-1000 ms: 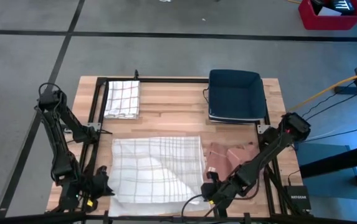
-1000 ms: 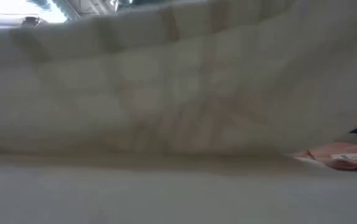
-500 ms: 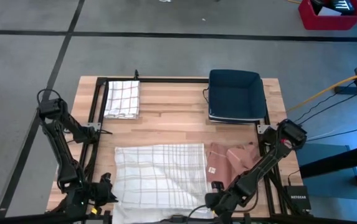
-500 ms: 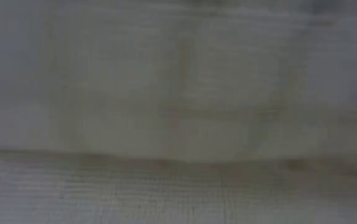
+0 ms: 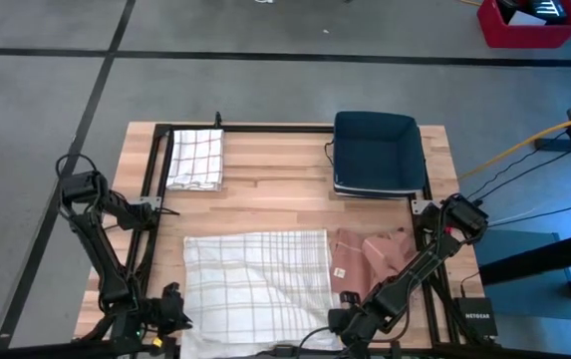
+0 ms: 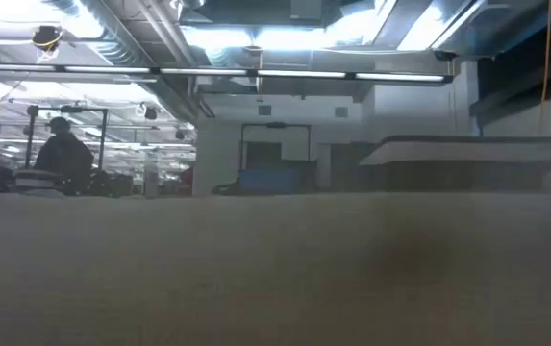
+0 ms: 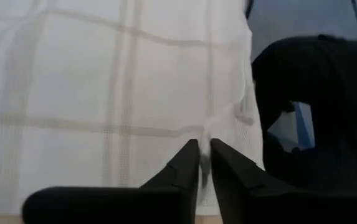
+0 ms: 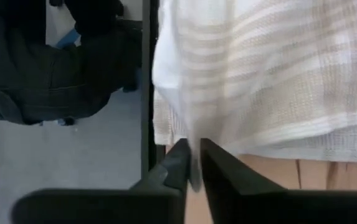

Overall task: Fold towel
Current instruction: Fold the white towel on the table

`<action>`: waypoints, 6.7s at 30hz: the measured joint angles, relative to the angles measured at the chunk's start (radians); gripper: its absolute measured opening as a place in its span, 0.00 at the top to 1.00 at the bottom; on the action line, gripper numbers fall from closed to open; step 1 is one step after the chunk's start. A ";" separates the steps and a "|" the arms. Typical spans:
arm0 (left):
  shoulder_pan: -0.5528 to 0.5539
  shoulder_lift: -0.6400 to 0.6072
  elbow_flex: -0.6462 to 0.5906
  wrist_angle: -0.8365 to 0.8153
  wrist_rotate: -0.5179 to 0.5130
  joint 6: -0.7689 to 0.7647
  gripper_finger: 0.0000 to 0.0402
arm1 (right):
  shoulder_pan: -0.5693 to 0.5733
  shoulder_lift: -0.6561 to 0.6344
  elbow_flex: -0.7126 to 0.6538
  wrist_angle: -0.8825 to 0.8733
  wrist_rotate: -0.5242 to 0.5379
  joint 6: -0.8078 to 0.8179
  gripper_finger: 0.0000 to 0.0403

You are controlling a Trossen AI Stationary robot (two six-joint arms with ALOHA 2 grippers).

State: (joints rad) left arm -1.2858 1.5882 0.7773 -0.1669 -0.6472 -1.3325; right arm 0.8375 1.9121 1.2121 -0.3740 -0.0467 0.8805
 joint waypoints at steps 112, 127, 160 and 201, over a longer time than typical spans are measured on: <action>0.805 -0.475 -0.259 -0.707 0.198 0.030 0.55 | -0.405 -0.113 -0.259 -0.171 0.329 -0.649 0.59; 0.830 -0.475 -0.361 -0.576 0.219 0.052 0.69 | -0.405 -0.130 -0.260 -0.065 0.343 -0.656 0.59; 0.799 -0.592 -0.237 -0.521 0.168 0.135 0.99 | -0.825 0.322 0.141 0.797 -0.012 -0.861 0.59; 0.804 -0.705 -0.251 -0.773 0.013 -0.170 0.81 | -0.798 0.446 0.362 0.470 -0.022 -0.764 0.76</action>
State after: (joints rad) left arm -0.4816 0.8833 0.5266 -0.9403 -0.6344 -1.5022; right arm 0.0394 2.3577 1.5737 0.0958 -0.0684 0.1169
